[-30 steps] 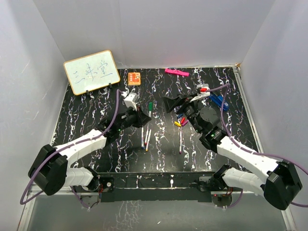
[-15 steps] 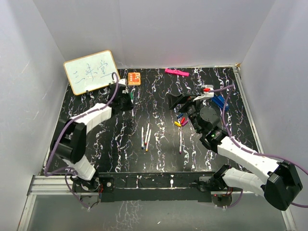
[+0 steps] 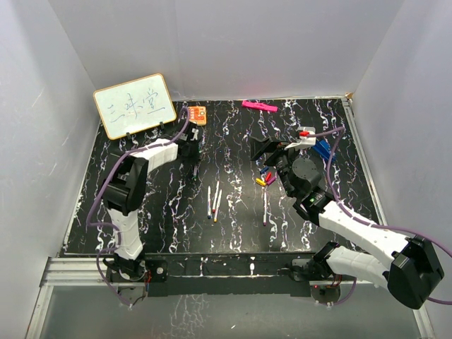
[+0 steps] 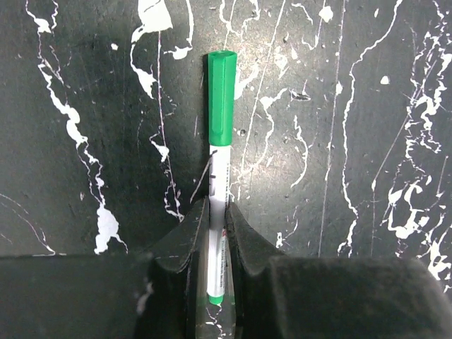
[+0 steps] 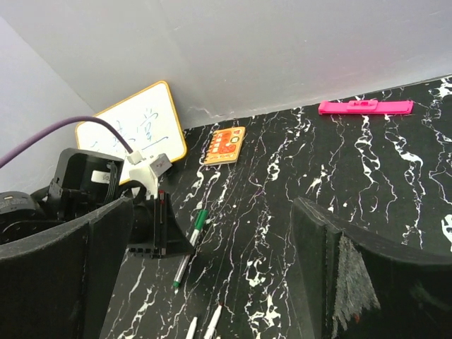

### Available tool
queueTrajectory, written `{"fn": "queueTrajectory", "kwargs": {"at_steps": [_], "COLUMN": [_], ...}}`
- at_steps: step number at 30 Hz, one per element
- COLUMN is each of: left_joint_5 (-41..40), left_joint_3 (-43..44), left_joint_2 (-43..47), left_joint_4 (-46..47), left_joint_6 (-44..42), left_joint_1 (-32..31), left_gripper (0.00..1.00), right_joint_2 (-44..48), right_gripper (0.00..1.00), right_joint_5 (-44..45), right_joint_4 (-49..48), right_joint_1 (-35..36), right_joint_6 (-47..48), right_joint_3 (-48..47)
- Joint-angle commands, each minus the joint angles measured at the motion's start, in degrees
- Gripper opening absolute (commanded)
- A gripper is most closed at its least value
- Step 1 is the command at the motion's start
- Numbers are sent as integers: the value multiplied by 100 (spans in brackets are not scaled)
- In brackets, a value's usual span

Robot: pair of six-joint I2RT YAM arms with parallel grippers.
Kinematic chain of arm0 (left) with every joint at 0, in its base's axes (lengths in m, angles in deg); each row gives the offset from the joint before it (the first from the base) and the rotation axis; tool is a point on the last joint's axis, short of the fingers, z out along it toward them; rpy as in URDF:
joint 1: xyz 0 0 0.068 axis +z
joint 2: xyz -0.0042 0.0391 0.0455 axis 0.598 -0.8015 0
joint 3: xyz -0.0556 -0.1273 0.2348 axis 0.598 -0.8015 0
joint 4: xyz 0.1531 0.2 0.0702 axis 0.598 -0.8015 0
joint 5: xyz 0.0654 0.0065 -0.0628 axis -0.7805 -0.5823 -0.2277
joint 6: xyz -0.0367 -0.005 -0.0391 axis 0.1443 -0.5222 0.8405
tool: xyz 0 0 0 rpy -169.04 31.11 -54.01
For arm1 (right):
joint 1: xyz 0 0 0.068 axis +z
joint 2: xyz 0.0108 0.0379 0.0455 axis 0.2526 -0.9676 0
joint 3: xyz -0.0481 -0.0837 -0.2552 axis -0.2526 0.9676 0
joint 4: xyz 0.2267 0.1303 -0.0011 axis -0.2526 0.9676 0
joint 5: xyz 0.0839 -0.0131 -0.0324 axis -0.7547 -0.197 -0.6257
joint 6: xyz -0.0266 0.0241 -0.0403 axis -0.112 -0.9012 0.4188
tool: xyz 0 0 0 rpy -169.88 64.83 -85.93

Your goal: Insert the pens into the pen caps

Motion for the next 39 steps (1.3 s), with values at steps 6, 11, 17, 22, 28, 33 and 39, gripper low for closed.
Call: {"fn": "queueTrajectory", "kwargs": {"at_steps": [6,11,17,22,28,33,39], "left_joint_5": [-153,-183,-230,-120,413,266,-163], "left_joint_3": [525,558,510,358,-277,-739,-905], "left_joint_2": [-361,-340,-69,385,1196,1759,1982], "left_joint_4": [-563,-593,-597,-597,-599,-1012,-1849], "left_joint_6": [-237,-201,-211,-202,-146,-159,53], "left_joint_1": [-9,-11,-10,-9,-61,-457,-1098], "left_gripper": [25,50,51,51,49,49,48], "right_joint_2": [78,12,-69,-106,-330,-371,-433], "right_gripper": [92,92,92,91,84,57,41], "right_joint_5": [256,210,427,889,1557,1656,1286], "right_joint_4": [-106,-102,-30,188,729,886,1143], "right_joint_1": [-8,-9,-9,-8,-30,-194,-611], "right_joint_6": [216,298,268,203,-54,-438,-808], "right_joint_3": [26,19,-13,-87,-262,-165,-159]}}
